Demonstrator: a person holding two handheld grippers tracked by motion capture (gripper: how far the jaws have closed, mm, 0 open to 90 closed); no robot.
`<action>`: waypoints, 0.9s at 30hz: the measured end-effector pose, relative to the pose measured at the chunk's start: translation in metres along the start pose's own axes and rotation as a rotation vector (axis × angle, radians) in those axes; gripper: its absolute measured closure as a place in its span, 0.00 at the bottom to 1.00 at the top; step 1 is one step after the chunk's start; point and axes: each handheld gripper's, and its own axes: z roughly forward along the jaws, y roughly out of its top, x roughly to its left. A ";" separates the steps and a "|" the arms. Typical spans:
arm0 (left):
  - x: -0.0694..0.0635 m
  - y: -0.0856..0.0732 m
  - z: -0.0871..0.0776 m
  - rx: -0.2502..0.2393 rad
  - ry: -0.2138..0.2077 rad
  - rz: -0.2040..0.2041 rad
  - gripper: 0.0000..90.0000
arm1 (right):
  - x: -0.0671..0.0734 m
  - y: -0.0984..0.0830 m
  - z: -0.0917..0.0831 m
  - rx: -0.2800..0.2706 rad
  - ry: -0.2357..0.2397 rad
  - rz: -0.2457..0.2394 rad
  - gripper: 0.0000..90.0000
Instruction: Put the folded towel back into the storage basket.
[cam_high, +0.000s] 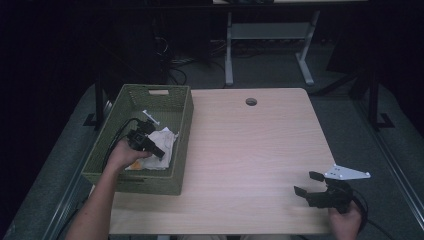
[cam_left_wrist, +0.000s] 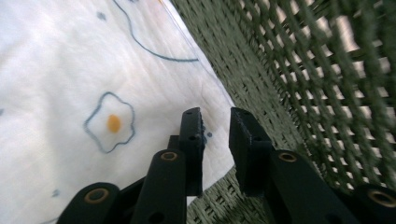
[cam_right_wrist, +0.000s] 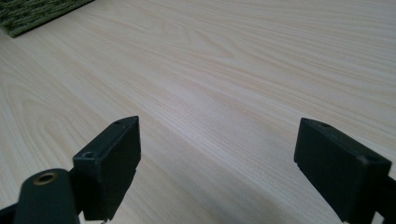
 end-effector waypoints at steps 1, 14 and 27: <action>0.000 -0.001 -0.003 -0.017 0.002 0.003 0.83 | 0.000 0.000 0.000 -0.001 0.001 -0.004 0.16; -0.010 -0.018 -0.030 -0.179 -0.009 -0.008 0.68 | 0.003 0.002 0.009 0.030 -0.002 -0.010 0.16; -0.026 -0.023 -0.042 -0.292 -0.053 0.001 0.55 | 0.004 -0.001 0.007 0.030 -0.004 0.000 0.16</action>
